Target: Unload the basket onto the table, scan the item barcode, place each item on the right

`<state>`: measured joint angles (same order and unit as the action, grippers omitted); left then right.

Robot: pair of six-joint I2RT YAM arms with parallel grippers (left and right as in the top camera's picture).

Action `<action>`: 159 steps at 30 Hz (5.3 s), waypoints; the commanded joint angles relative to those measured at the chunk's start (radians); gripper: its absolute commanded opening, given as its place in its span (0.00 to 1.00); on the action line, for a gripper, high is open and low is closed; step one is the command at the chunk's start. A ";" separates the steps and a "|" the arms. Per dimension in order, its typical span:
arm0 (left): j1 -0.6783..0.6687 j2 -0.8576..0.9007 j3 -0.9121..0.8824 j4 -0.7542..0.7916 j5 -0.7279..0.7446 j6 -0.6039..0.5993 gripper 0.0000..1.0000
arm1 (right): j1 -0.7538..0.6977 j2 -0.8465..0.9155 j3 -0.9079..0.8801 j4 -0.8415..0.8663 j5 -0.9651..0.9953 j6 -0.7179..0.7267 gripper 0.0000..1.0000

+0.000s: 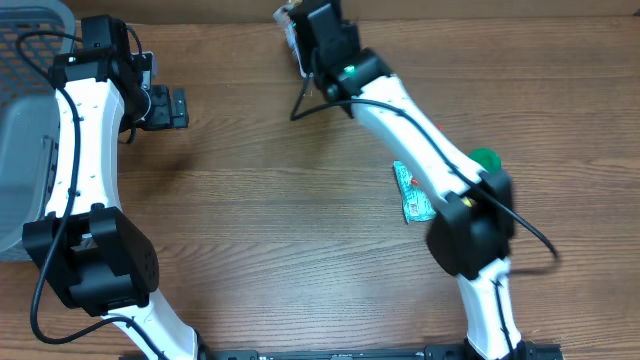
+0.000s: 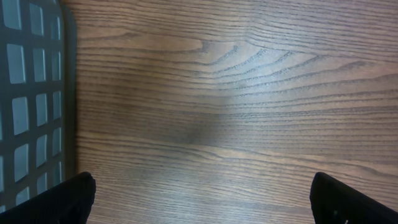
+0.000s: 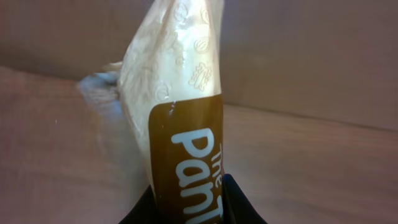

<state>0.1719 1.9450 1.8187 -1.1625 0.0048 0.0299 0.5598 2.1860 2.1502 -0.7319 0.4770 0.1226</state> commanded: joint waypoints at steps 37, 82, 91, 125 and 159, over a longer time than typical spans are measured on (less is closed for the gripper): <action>-0.004 -0.009 0.011 0.000 0.004 0.016 1.00 | -0.053 -0.193 0.011 -0.919 -0.188 0.008 1.00; -0.005 -0.009 0.011 0.000 0.004 0.016 1.00 | -0.053 -0.193 0.011 -0.919 -0.188 0.008 1.00; -0.005 -0.009 0.011 0.000 0.004 0.016 1.00 | -0.053 -0.193 0.011 -0.919 -0.188 0.008 1.00; -0.005 -0.009 0.011 0.000 0.004 0.016 1.00 | -0.124 -0.781 0.011 -0.920 -0.188 0.008 1.00; -0.005 -0.009 0.011 0.000 0.004 0.016 1.00 | -0.314 -1.814 -1.057 -0.037 -0.340 0.003 1.00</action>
<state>0.1719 1.9450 1.8187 -1.1625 0.0040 0.0299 0.2661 0.4389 1.2564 -0.8642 0.2302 0.1268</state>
